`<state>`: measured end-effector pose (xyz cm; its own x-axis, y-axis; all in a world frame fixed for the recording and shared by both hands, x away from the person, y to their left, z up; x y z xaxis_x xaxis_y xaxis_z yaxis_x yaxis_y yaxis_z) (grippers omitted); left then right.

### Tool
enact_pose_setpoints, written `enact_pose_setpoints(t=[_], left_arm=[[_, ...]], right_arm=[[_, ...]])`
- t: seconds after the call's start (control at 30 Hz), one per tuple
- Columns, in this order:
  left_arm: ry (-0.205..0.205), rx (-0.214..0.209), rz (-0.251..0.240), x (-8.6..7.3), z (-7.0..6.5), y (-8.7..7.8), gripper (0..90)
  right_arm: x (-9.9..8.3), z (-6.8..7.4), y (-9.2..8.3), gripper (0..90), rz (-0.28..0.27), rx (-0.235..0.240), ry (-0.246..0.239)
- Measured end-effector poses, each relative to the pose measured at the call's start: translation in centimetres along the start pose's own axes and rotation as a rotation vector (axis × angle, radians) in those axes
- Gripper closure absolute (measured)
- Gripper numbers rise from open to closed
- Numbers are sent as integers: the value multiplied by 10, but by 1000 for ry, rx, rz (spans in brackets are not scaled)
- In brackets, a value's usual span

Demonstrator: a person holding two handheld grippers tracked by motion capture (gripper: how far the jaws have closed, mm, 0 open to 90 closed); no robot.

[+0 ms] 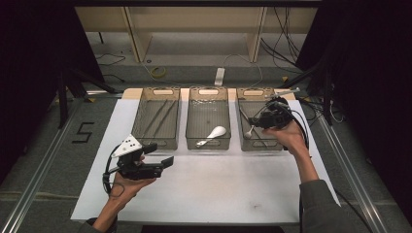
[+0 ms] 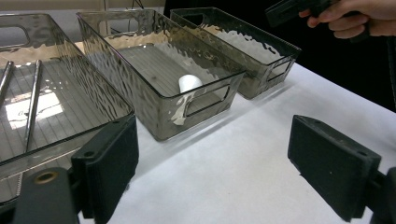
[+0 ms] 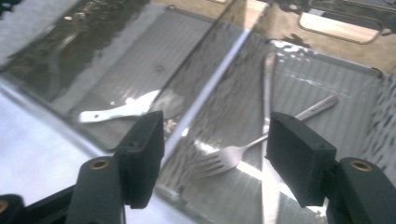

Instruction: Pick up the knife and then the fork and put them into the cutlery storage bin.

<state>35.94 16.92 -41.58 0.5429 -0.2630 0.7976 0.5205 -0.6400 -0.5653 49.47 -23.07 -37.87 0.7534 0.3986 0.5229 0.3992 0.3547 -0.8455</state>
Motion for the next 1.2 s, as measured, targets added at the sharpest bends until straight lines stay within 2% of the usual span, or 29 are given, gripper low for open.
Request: enact_pose_setpoints(t=[0.2, 0.57, 0.77, 0.93, 1.2], left_arm=[[-2, -2, 2, 0, 0, 0, 160], [-3, -9, 2, 0, 0, 0, 160], [-3, -9, 3, -1, 1, 0, 159], [-6, -8, 5, -1, 1, 0, 160], [-8, -10, 5, -1, 1, 0, 160]], right_arm=[[-10, 17, -9, 348, -38, 17, -33], [-24, 39, -13, 301, -112, 50, -45], [-29, 47, -16, 293, -141, 74, -52], [-33, 50, -20, 289, -169, 71, -56], [-47, 56, -14, 274, -192, 101, -64]])
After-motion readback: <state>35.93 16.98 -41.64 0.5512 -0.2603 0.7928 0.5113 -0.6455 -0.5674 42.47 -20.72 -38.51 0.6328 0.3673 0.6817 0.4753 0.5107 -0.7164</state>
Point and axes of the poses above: each handheld gripper's, and its own axes: y roughly forward along the jaws, x roughly out of its top, z roughly to its left, the point moved 2 cm from there along y, roughly forward along the jaws, and after that the axes turned 13 degrees about z, right-handed, at the moved point
